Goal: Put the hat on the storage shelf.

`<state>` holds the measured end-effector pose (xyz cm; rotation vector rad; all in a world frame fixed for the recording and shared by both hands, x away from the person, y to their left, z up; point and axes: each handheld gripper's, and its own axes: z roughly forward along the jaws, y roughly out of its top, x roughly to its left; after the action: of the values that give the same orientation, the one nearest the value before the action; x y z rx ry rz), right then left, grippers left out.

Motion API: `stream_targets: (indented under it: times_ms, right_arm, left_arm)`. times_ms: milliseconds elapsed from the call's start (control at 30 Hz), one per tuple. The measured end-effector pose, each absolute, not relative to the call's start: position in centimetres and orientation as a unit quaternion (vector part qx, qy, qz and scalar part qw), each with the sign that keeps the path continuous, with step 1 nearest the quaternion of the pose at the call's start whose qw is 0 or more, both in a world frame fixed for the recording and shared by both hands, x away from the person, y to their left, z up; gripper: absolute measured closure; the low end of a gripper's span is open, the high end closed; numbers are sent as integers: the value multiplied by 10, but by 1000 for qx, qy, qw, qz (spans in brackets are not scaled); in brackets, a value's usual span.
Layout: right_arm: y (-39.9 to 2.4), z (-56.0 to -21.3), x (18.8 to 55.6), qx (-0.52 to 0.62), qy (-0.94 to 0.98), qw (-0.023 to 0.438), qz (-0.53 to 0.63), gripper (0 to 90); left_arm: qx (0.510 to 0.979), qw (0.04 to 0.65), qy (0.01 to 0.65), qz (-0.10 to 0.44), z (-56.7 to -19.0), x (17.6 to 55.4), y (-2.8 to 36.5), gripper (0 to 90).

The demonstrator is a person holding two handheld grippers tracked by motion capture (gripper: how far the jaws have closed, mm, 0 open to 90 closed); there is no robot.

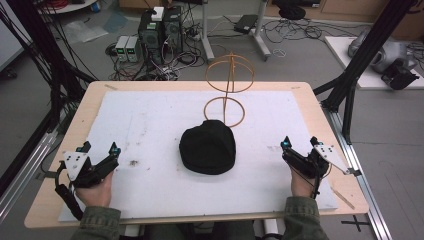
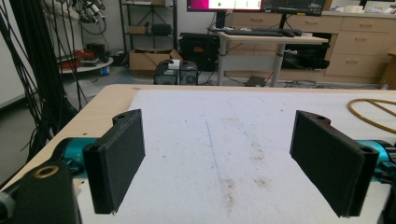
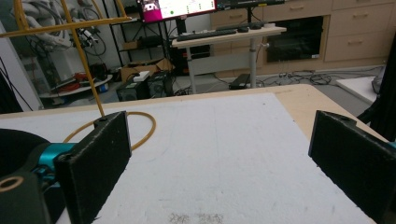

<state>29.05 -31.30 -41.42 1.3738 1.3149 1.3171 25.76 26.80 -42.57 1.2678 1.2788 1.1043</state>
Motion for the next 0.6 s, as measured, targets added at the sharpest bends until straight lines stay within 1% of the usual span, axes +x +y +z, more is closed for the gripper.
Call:
stream_targets:
  times_ms: [300, 600]
  right_arm:
    - [-314, -415, 285, 546, 521, 400, 520, 49]
    - [-308, -414, 288, 531, 540, 393, 521, 49]
  left_arm:
    - [528, 493, 523, 453, -426, 257, 266, 182]
    - [530, 490, 525, 451, -426, 257, 267, 182]
